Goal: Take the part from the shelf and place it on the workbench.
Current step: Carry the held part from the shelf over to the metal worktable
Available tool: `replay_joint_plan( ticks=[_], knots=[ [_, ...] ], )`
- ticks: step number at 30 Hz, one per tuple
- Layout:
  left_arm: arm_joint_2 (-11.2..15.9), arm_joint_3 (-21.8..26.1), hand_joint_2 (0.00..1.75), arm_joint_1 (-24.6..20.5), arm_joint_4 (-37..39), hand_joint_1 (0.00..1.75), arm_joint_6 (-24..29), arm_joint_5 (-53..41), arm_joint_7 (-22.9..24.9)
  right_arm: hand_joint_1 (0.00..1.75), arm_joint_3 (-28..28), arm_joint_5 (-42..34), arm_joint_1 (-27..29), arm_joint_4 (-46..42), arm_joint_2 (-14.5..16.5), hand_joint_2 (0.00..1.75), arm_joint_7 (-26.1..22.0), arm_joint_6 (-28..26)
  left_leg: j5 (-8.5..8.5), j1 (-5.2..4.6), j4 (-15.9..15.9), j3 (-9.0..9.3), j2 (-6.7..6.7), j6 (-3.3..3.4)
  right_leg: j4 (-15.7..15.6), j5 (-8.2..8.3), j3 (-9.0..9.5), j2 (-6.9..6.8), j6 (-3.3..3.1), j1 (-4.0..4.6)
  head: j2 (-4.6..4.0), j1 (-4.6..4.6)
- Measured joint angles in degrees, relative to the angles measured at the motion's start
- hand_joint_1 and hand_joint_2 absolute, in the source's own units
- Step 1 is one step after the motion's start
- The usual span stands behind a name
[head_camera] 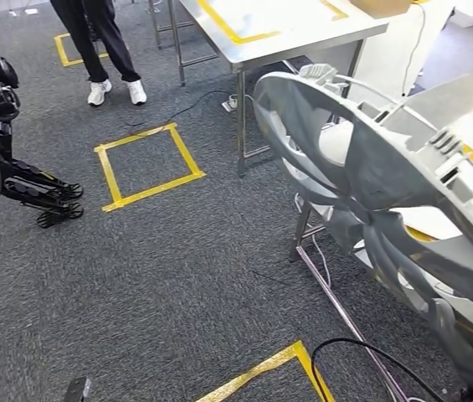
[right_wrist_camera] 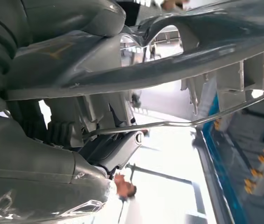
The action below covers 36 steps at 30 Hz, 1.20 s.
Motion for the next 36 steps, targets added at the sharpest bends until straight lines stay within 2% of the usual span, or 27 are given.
replay_joint_plan(
  ticks=[1, 3, 4, 5, 7, 8, 9, 10, 11, 12, 14, 15, 16, 18, 20, 21, 23, 24, 25, 26, 27, 29, 31, 32, 33, 34, 36],
  knots=[
    [0.0, 0.0, 1.75, 0.0, 0.0, 0.00, 0.0, 0.0, 0.0, 1.75, -0.7, -0.2, -0.1, -0.4, 0.0, 1.75, -0.3, -0.4, -0.04, 0.00, -1.0, 0.41, -0.57, 0.25, 0.0, 0.00, -0.25, 0.56, 0.43, -0.07, 0.01, -0.15],
    [0.0, 0.0, 1.75, -0.1, 0.0, 0.00, 0.0, -0.1, 0.1, 1.75, -2.8, -1.0, -0.4, -1.1, 0.0, 1.75, -0.7, -0.8, -0.13, -0.15, -1.4, 0.58, 0.40, 1.10, -0.2, 0.11, -0.62, 1.26, 1.15, -0.33, 0.01, -0.23],
    [0.0, 0.1, 1.75, -0.2, 0.0, 0.00, 0.0, -0.1, 0.2, 1.75, -4.1, -1.7, -0.5, -1.5, 0.0, 1.75, -0.7, -0.8, -0.09, -0.15, -1.5, 0.69, 0.95, 1.54, 0.2, -0.20, -0.87, 0.45, 1.42, -0.31, 0.01, -0.13],
    [0.0, 0.1, 1.75, -0.2, 0.0, 0.00, 0.0, -0.1, 0.2, 1.75, -5.5, -2.5, -0.8, -1.8, 0.0, 1.75, -0.7, -0.8, -0.10, -0.14, -1.6, 0.83, 1.61, 1.94, 1.8, -1.12, -1.62, -0.98, 1.61, -0.22, 0.01, 0.06],
    [0.2, 0.3, 1.75, 0.0, 0.0, 0.00, 0.0, -0.1, 0.3, 1.75, -8.3, -4.1, -1.4, -2.1, 0.1, 1.75, -0.8, -0.7, -0.31, -0.34, -1.6, 1.12, 2.95, 2.52, 8.2, -4.40, -4.56, -4.41, 1.85, -0.02, 0.01, 0.35],
    [0.2, 0.5, 1.75, 0.1, 0.0, 0.00, 0.0, -0.1, 0.3, 1.75, -9.6, -4.7, -1.6, -2.1, 0.2, 1.75, -0.9, -0.6, -0.44, -0.48, -1.6, 1.24, 3.68, 2.69, 12.0, -6.01, -6.46, -5.28, 1.94, -0.02, 0.01, 0.38],
    [0.2, 0.6, 1.75, 0.2, 0.0, 0.00, 0.0, -0.1, 0.4, 1.75, -10.8, -5.2, -1.7, -2.2, 0.3, 1.75, -1.0, -0.6, -0.56, -0.60, -1.6, 1.36, 4.38, 2.78, 14.7, -6.84, -7.84, -5.69, 1.98, -0.03, 0.01, 0.37],
    [0.2, 0.7, 1.75, 0.3, 0.0, 0.00, 0.0, -0.1, 0.4, 1.75, -12.1, -5.6, -1.7, -2.2, 0.5, 1.75, -1.0, -0.5, -0.69, -0.68, -1.6, 1.49, 5.06, 2.81, 15.6, -6.64, -8.30, -5.91, 1.99, -0.03, 0.01, 0.38],
    [0.2, 0.7, 1.75, 0.3, 0.0, 0.00, 0.0, -0.1, 0.4, 1.75, -13.2, -5.9, -1.7, -2.3, 0.7, 1.75, -1.0, -0.4, -0.85, -0.73, -1.6, 1.69, 5.69, 2.77, 14.1, -5.42, -7.55, -6.14, 1.94, -0.02, 0.00, 0.38],
    [0.2, 0.8, 1.75, 0.2, 0.0, 0.00, 0.0, -0.1, 0.4, 1.75, -14.4, -6.0, -1.8, -2.4, 0.8, 1.75, -1.1, -0.3, -1.05, -0.77, -1.6, 1.95, 6.28, 2.66, 10.7, -3.53, -5.72, -6.63, 1.84, 0.00, 0.00, 0.38],
    [0.2, 0.8, 1.75, 0.2, 0.0, 0.00, 0.0, -0.1, 0.4, 1.75, -16.3, -6.2, -2.1, -2.7, 1.1, 1.75, -1.1, 0.0, -1.53, -1.00, -1.6, 2.51, 7.29, 2.20, 3.3, -0.75, -1.66, -8.66, 1.49, 0.27, 0.00, 0.36],
    [0.2, 0.9, 1.75, 0.2, 0.0, 0.00, 0.0, -0.1, 0.4, 1.75, -17.2, -6.3, -2.3, -2.8, 1.3, 1.75, -1.2, 0.0, -1.71, -1.14, -1.5, 2.72, 7.69, 1.92, 1.2, -0.20, -0.51, -9.28, 1.26, 0.43, 0.01, 0.34],
    [0.2, 0.9, 1.75, 0.1, 0.0, 0.00, 0.0, -0.1, 0.5, 1.75, -18.0, -6.3, -2.6, -2.9, 1.4, 1.75, -1.2, 0.0, -1.82, -1.26, -1.6, 2.87, 8.11, 1.62, 0.5, -0.21, -0.17, -9.44, 0.97, 0.61, 0.01, 0.30],
    [0.3, 0.9, 1.75, -0.1, 0.0, 0.00, -0.1, -0.1, 0.6, 1.75, -19.8, -6.4, -3.1, -3.2, 1.7, 1.75, -1.4, -0.1, -1.98, -1.21, -1.7, 3.13, 8.91, 1.00, 0.3, -0.06, -0.29, -8.15, 0.29, 0.66, 0.01, 0.28],
    [-0.2, 0.9, 1.75, -0.3, 0.0, 0.00, 0.8, -0.6, 0.6, 1.75, -21.6, -5.9, -3.7, -3.6, 2.2, 1.75, -1.5, -0.6, -3.06, -1.02, -0.5, 2.76, 7.80, 0.43, -0.1, 0.17, -0.12, -7.07, -0.37, 0.41, 0.01, 0.20],
    [-0.9, 0.8, 1.75, -0.5, 0.0, 0.00, 1.9, -1.1, 0.5, 1.75, -22.5, -5.4, -4.0, -4.0, 2.6, 1.75, -1.4, -1.0, -4.35, -0.97, 1.7, 1.76, 6.63, 0.24, -0.3, 0.29, 0.02, -6.57, -0.62, 0.20, 0.01, 0.08],
    [-2.9, 0.7, 1.75, -1.0, 0.2, 0.00, 5.1, -1.9, 0.4, 1.75, -24.4, -4.5, -4.4, -5.0, 3.7, 1.75, -1.2, -1.8, -7.64, -0.97, 9.0, -2.08, 4.71, 0.18, -0.3, 0.32, 0.04, -5.59, -0.86, 0.07, 0.00, -0.08],
    [-3.7, 0.7, 1.75, -1.2, 0.4, 0.00, 6.4, -2.0, 0.3, 1.75, -25.5, -4.0, -4.5, -5.5, 4.4, 1.75, -1.1, -2.0, -8.53, -0.97, 12.3, -3.96, 4.41, 0.18, -0.3, 0.31, 0.04, -4.95, -0.87, 0.05, 0.00, -0.11],
    [-4.4, 0.7, 1.75, -1.4, 0.7, 0.00, 7.2, -2.1, 0.3, 1.75, -26.6, -3.6, -4.6, -5.8, 4.9, 1.75, -1.0, -2.2, -8.41, -0.96, 13.9, -5.16, 4.29, 0.22, -0.3, 0.29, 0.07, -4.26, -0.87, 0.02, 0.00, -0.11],
    [-4.9, 0.7, 1.75, -1.6, 1.1, 0.00, 7.6, -2.1, 0.2, 1.75, -27.7, -3.2, -4.7, -6.0, 5.3, 1.75, -1.0, -2.3, -7.13, -0.94, 13.4, -5.28, 4.23, 0.27, -0.3, 0.28, 0.11, -3.52, -0.84, -0.02, -0.01, -0.11],
    [-5.2, 0.6, 1.75, -1.8, 1.4, 0.00, 7.7, -2.0, 0.1, 1.75, -28.8, -2.9, -4.8, -6.1, 5.6, 1.75, -1.0, -2.4, -5.10, -0.87, 11.0, -4.42, 3.95, 0.31, -0.3, 0.27, 0.16, -2.73, -0.75, -0.08, -0.01, -0.11],
    [-5.6, 0.5, 1.75, -2.1, 1.8, 0.00, 7.6, -1.8, -0.1, 1.75, -31.2, -2.5, -5.2, -6.1, 5.9, 1.75, -0.9, -2.5, -1.38, -0.51, 3.8, -1.38, 1.73, 0.34, 0.0, 0.20, 0.03, -1.11, -0.25, -0.12, -0.01, -0.13],
    [-5.7, 0.4, 1.75, -2.3, 2.0, 0.00, 7.4, -1.6, -0.1, 1.75, -33.6, -2.4, -5.8, -6.0, 6.1, 1.75, -0.7, -2.7, -0.31, -0.36, -0.5, 0.44, -0.15, 0.69, 0.1, 0.20, -0.39, 0.26, 0.57, -0.21, 0.01, -0.17],
    [-5.7, 0.4, 1.75, -2.4, 2.0, 0.00, 7.2, -1.6, -0.1, 1.75, -34.7, -2.5, -6.0, -5.9, 6.1, 1.75, -0.6, -2.8, -0.48, -0.48, -1.1, 0.64, -0.17, 1.05, 0.1, 0.26, -0.62, 0.80, 1.00, -0.31, 0.01, -0.19],
    [-5.7, 0.3, 1.75, -2.5, 2.0, 0.00, 7.2, -1.5, -0.1, 1.75, -35.8, -2.5, -6.1, -5.8, 6.1, 1.75, -0.5, -2.9, -0.45, -0.56, -1.1, 0.63, 0.37, 1.50, -0.2, 0.37, -0.78, 1.28, 1.38, -0.52, 0.01, -0.23],
    [-5.7, 0.2, 1.75, -2.5, 2.0, 0.00, 7.1, -1.5, -0.1, 1.75, -36.8, -2.5, -6.2, -5.8, 6.2, 1.75, -0.4, -3.0, -0.38, -0.61, -1.2, 0.73, 0.93, 1.94, -0.1, 0.29, -0.93, 1.01, 1.69, -0.59, 0.01, -0.24],
    [-5.9, 0.0, 1.75, -2.6, 2.1, 0.00, 7.1, -1.4, -0.1, 1.75, -38.5, -2.7, -6.6, -5.6, 6.2, 1.75, -0.3, -3.0, -0.29, -0.61, -1.5, 0.96, 2.20, 2.76, 2.8, -1.52, -2.34, -1.73, 2.09, -0.41, 0.00, 0.12]
  ],
)
